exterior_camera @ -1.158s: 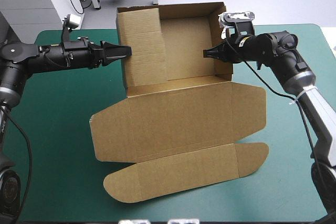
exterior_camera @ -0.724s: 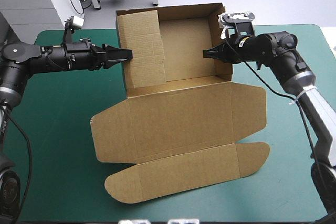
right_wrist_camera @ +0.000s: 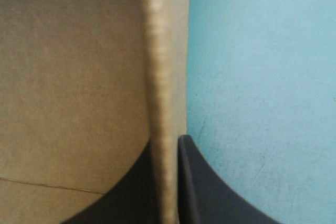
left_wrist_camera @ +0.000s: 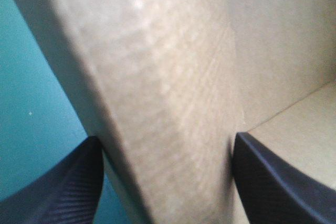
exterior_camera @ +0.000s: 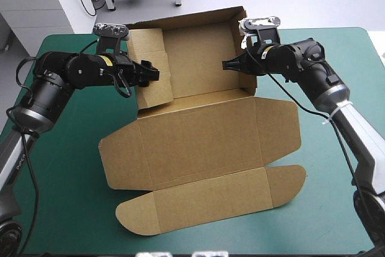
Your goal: Fold the box
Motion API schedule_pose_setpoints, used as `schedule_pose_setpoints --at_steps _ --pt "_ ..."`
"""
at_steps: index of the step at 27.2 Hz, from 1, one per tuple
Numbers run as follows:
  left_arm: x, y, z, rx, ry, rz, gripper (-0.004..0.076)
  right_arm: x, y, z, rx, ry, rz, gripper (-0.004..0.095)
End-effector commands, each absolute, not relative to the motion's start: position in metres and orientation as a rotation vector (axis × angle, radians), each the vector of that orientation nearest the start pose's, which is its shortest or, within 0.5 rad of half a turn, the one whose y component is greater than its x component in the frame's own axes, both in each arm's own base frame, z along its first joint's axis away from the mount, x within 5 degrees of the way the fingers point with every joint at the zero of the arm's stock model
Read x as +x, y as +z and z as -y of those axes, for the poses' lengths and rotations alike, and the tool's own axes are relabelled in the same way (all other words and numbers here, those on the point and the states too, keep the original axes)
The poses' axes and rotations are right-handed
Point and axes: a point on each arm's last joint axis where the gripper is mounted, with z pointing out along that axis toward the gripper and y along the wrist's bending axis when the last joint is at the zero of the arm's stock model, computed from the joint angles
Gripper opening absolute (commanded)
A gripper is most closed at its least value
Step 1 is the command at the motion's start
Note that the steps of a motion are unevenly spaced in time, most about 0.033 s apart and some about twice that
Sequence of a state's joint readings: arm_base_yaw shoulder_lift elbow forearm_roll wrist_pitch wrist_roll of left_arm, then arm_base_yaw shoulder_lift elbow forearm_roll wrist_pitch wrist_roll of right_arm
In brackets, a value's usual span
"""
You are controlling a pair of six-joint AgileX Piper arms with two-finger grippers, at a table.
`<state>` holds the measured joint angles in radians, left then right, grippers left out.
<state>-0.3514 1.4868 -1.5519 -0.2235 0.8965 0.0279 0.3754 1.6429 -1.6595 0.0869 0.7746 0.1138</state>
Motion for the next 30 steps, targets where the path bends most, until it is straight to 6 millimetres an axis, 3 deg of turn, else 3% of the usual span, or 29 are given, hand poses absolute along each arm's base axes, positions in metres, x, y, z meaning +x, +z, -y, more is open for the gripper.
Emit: schedule_pose_setpoints --at_steps 1,4,5,30 --pt "0.294 0.429 0.128 0.251 -0.454 -2.211 0.0331 0.331 0.435 -0.156 -0.204 0.597 -2.075 -0.0014" --pt "0.294 0.43 0.128 0.222 -0.467 -2.209 0.0047 0.33 0.435 -0.157 -0.207 0.618 -2.074 -0.0014" --pt "0.294 0.43 0.129 0.226 -0.477 -2.203 -0.0006 0.33 0.436 -0.157 -0.209 0.62 -2.073 -0.0014" --pt "0.287 0.427 0.138 0.277 -0.615 -2.268 -0.0007 0.329 0.435 -0.158 -0.246 0.621 -2.074 -0.0014"
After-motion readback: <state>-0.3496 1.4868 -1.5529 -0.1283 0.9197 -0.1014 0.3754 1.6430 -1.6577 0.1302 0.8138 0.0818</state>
